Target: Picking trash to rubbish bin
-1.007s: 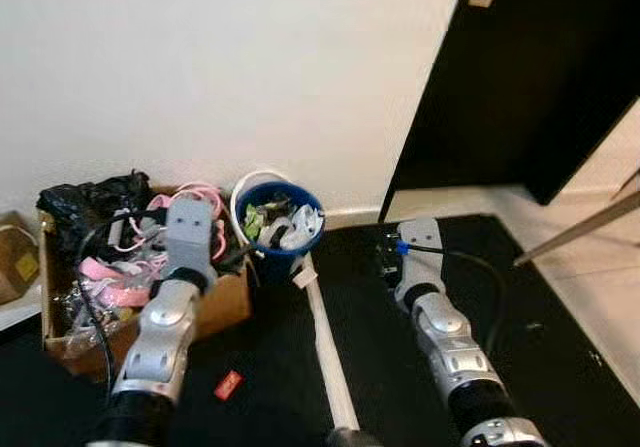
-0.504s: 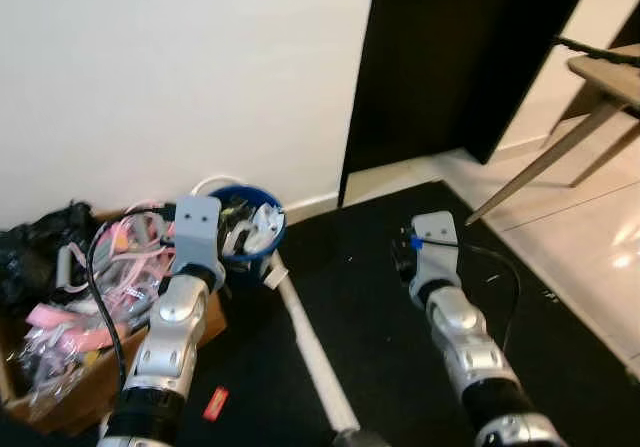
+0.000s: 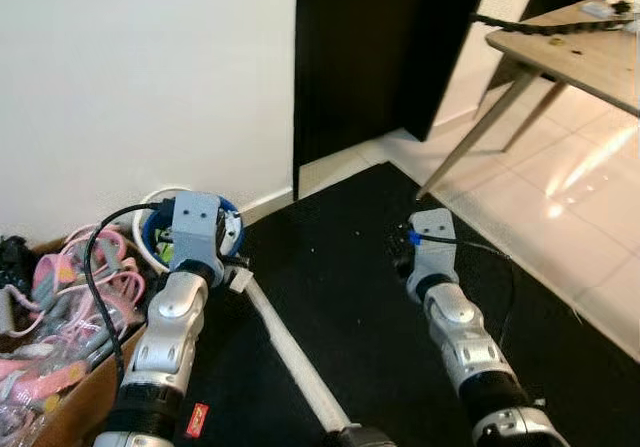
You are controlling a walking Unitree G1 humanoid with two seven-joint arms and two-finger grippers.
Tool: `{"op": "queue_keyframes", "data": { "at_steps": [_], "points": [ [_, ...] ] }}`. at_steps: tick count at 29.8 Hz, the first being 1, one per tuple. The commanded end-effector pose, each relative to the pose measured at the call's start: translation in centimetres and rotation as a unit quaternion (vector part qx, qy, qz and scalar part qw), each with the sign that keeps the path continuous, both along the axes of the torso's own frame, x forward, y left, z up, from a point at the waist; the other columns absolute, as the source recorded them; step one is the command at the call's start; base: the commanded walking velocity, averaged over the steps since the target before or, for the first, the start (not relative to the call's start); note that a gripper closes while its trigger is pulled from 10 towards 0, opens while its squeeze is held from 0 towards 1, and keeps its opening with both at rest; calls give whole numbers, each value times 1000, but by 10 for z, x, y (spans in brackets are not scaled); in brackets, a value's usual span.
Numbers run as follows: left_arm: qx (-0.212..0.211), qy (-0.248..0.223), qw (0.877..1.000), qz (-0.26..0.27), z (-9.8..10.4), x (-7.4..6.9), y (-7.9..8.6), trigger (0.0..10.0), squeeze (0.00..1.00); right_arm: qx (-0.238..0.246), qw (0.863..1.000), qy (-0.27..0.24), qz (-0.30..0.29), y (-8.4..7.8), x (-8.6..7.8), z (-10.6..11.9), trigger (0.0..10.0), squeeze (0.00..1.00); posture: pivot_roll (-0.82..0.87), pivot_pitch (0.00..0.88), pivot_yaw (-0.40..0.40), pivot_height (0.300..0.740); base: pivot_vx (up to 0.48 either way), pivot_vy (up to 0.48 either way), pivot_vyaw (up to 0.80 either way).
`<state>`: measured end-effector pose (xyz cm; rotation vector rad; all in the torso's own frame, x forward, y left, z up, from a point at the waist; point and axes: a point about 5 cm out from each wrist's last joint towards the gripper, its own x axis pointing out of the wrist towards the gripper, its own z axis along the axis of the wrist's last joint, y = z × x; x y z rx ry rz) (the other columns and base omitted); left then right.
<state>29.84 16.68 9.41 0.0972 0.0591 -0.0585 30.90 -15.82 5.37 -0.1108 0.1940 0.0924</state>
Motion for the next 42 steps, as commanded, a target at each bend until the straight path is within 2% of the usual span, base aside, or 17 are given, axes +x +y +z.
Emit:
{"op": "queue_keyframes", "data": {
  "at_steps": [1, 42],
  "points": [
    [1, 6, 1000, 3, -2, -1, 1, 10000, 0, 3, 1000, 8, -3, 0, -2, -3, 10000, 0, 45, 30, 6, 740, 0, 0, -650],
    [-2, 8, 1000, 1, -3, -3, 0, 10000, 0, 6, 1000, 8, -5, -2, -3, -3, 10000, 0, 42, 35, 9, 740, 0, 0, -650]
  ]
}}
